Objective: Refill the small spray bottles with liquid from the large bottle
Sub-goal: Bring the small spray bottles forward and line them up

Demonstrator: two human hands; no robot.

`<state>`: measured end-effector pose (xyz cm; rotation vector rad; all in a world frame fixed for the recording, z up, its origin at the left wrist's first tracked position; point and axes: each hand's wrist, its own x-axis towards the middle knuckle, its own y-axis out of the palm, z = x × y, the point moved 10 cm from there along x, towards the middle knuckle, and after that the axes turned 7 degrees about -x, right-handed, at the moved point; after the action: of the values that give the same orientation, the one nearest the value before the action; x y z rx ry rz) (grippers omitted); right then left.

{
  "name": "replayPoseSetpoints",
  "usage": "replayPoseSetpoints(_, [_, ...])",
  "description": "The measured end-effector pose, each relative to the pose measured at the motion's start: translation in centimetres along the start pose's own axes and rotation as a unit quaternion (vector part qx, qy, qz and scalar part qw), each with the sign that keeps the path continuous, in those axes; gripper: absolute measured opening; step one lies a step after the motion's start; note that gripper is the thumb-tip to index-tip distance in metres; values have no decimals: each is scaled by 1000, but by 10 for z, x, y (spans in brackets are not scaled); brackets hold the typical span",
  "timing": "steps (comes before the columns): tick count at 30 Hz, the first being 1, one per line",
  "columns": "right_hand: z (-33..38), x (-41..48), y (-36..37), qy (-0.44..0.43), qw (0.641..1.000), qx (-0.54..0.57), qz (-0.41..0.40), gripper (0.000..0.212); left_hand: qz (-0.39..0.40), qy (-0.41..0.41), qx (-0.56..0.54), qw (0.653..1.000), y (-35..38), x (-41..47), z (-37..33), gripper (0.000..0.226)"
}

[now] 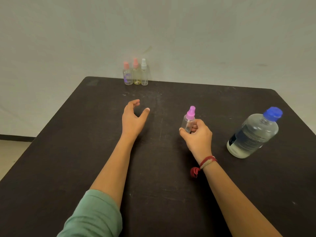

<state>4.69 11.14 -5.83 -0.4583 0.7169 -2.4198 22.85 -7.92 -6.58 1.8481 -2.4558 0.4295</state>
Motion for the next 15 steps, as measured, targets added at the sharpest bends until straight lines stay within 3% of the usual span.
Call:
replayPoseSetpoints(7, [-5, -13, -8, 6, 1000, 21, 1, 37, 1, -5, -11, 1000, -1, 1, 2, 46])
replayPoseSetpoints(11, [-11, -27, -19, 40, 998, 40, -11, 71, -2, -4, -19, 1000, -1, 1, 2, 47])
replayPoseSetpoints(13, [10, -51, -44, -11, 994, 48, -102, 75, -4, -4, -28, 1000, -1, 2, 3, 48])
replayPoseSetpoints(15, [48, -83, -53, -120, 979, 64, -154, 63, -11, -10, -46, 999, -2, 3, 4, 48])
